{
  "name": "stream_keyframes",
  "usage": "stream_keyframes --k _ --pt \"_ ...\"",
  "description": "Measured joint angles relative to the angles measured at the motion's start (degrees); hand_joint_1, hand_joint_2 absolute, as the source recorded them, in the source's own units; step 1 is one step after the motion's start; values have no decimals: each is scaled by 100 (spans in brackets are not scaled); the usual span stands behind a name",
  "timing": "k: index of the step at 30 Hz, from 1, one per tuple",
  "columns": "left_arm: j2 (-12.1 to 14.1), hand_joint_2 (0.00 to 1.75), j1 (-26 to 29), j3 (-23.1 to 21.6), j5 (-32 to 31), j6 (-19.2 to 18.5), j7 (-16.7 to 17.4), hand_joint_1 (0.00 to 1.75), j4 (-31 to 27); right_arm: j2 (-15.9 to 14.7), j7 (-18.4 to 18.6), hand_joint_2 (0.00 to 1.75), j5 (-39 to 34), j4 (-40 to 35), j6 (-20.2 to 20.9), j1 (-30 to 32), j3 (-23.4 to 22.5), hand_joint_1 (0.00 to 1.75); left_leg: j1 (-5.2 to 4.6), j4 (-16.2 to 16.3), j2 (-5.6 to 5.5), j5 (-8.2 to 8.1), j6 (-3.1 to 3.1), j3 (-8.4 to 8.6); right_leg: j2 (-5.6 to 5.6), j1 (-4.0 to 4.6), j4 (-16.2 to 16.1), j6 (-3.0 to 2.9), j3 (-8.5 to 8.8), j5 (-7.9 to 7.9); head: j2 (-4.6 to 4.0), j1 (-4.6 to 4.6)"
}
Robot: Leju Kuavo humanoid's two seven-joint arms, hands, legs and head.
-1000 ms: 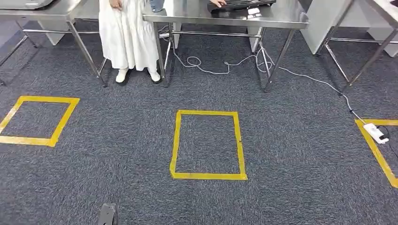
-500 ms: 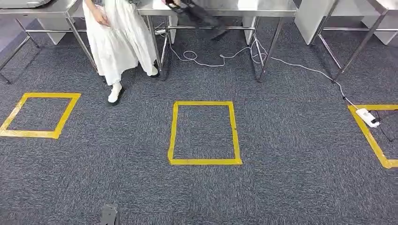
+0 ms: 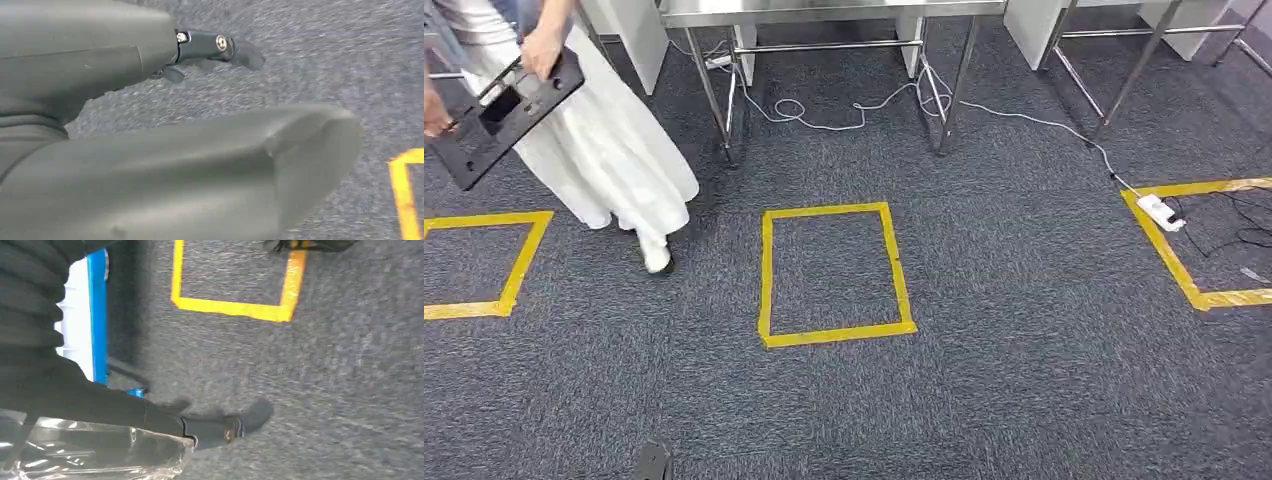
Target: Take the parts from the cabinet and place them on the table.
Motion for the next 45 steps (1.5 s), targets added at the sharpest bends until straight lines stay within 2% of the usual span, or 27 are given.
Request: stream_keyframes --k 4,6,8,9,11,13,15,17,19,20,22,23,24,25,28,29,30,31,33,35,37,38,39,40,41,44,45 --pt "-35 0 0 0 0 -2 11 0 4 -70 11 175 0 0 -2 -22 -2 0 55 -19 301 -21 -57 17 -96 -132 1429 180 -931 -303 0 19" --pt "-64 0 0 -2 0 -11 4 0 4 -85 17 175 0 0 -2 17 -7 0 122 -1 403 -52 -154 40 -165 -220 873 396 -754 75 0 22" --pt "-68 0 -1 -2 0 -22 -15 0 4 -98 2 175 -11 0 -2 8 -20 0 171 100 511 -122 -307 50 -501 -308 -184 598 -254 530 0 28" --pt "-42 0 3 0 0 -22 -33 0 -4 -50 -24 175 -18 0 0 -26 -20 0 131 156 557 -185 -397 33 -653 -224 -225 557 -220 530 0 66" --pt "-50 0 -5 -2 0 -22 -52 0 -4 -74 -68 175 -22 0 2 -22 -33 0 133 175 664 -214 -470 63 -465 -216 -200 299 -282 553 0 4" --pt "-59 0 -10 -2 0 -26 -55 0 -4 -76 -85 175 -35 0 2 -3 -46 0 179 174 771 -216 -522 95 -328 -196 -147 165 -329 552 0 0" --pt "-53 0 -27 -2 -11 -44 -52 0 -4 -70 -87 175 -35 0 2 28 -66 0 218 528 354 -579 -520 -39 -219 -211 -153 73 -329 586 0 -33" --pt "-50 0 -23 -2 -11 -57 -35 0 -4 -65 -90 175 -35 0 2 15 -79 0 161 1479 184 -1086 -460 -451 -104 -131 -152 -18 -354 615 0 -48" --pt "-50 0 -22 -2 -18 -61 -33 0 -2 -61 -90 175 -37 0 7 21 -81 0 101 2171 164 -1276 -375 -791 56 -28 -150 -71 -375 643 0 -46" --pt "-50 0 -22 -2 -17 -61 -33 0 -2 -61 -90 175 -37 0 9 29 -83 0 67 2105 162 -1172 -306 -776 133 13 -149 -83 -379 650 0 -44" --pt "-53 0 -23 -2 -17 -61 -33 0 -2 -63 -90 175 -37 0 9 31 -87 0 -41 1273 66 -664 -78 -389 315 119 -151 -133 -376 685 0 -46" --pt "-50 0 -26 -2 -17 -59 -33 0 -4 -63 -90 175 -35 0 9 28 -87 0 -89 871 -82 -468 50 -189 378 139 -153 -153 -376 698 0 -48" --pt "14 0 -32 -2 -17 -55 -33 0 -11 1 -90 175 -35 2 15 28 -87 0 -127 575 -399 -464 249 -46 437 99 -154 -163 -386 719 0 -4" --pt "-11 0 -30 -4 -17 -55 -37 0 -4 -33 -90 175 -35 0 15 19 -90 0 -173 526 -322 -420 269 -52 502 178 -154 -143 -408 734 0 24" --pt "-11 0 -53 -4 -18 -52 -39 0 -9 -8 -96 175 -33 2 44 45 -92 0 -228 411 -140 -352 326 -19 660 108 -219 -49 -449 823 0 2" --pt "-44 0 -56 -9 -18 -53 -39 0 -9 -44 -94 175 -31 2 42 51 -92 0 -108 181 -45 -214 301 78 573 174 -206 -52 -457 834 0 0" --pt "-40 0 -66 -6 -20 -52 -39 0 -9 -28 -94 175 -31 2 42 61 -92 0 -134 70 15 -152 232 126 247 155 -76 -37 -564 736 0 15" --pt "-48 0 -68 -6 -17 -50 -39 0 -9 -37 -94 175 -26 2 46 43 -92 0 -124 35 79 -116 257 119 61 137 204 -37 -701 547 0 37" --pt "-50 0 -44 -4 -17 -52 -35 0 -4 -57 -94 175 -17 2 66 1 -92 0 -107 37 280 -94 185 67 -58 31 1142 26 -1146 144 0 30" --pt "-61 0 -41 -4 -17 -52 -35 0 -4 -72 -94 175 -18 4 90 19 -92 0 -64 45 442 -84 102 29 -111 -97 1479 192 -1270 70 0 33" --pt "-68 0 -41 -4 -17 -52 -35 0 -4 -87 -92 175 -15 4 101 34 -94 0 9 68 591 -97 -26 25 -219 -236 738 432 -821 335 0 30" --pt "-68 0 -42 -4 -17 -52 -35 0 -4 -90 -92 175 -15 2 101 26 -92 0 57 121 665 -124 -107 18 -383 -304 134 554 -460 507 0 26" --pt "-39 0 -50 -4 -17 -52 -37 0 -15 -43 -92 175 -15 2 112 -5 -92 0 14 221 754 -182 -206 11 -754 -321 -201 590 -249 504 0 66" --pt "-20 0 -45 -4 -20 -52 -41 0 -17 -38 -92 175 -15 0 118 -34 -94 0 14 249 803 -235 -276 -20 -736 -232 -139 536 -254 524 0 101" --pt "-31 0 -53 -4 -20 -52 -46 0 -15 -41 -92 175 -15 2 114 -31 -94 0 -13 265 841 -276 -315 23 -592 -255 -127 358 -306 519 0 21" --pt "-46 0 -64 -6 -20 -52 -48 0 -15 -57 -92 175 -15 2 114 -1 -96 0 86 256 947 -312 -390 68 -365 -255 -105 150 -345 544 0 0" --pt "-42 0 -65 -4 -20 -52 -48 0 -15 -48 -92 175 -18 2 114 17 -96 0 116 399 603 -493 -424 29 -297 -271 -107 108 -358 566 0 -33"
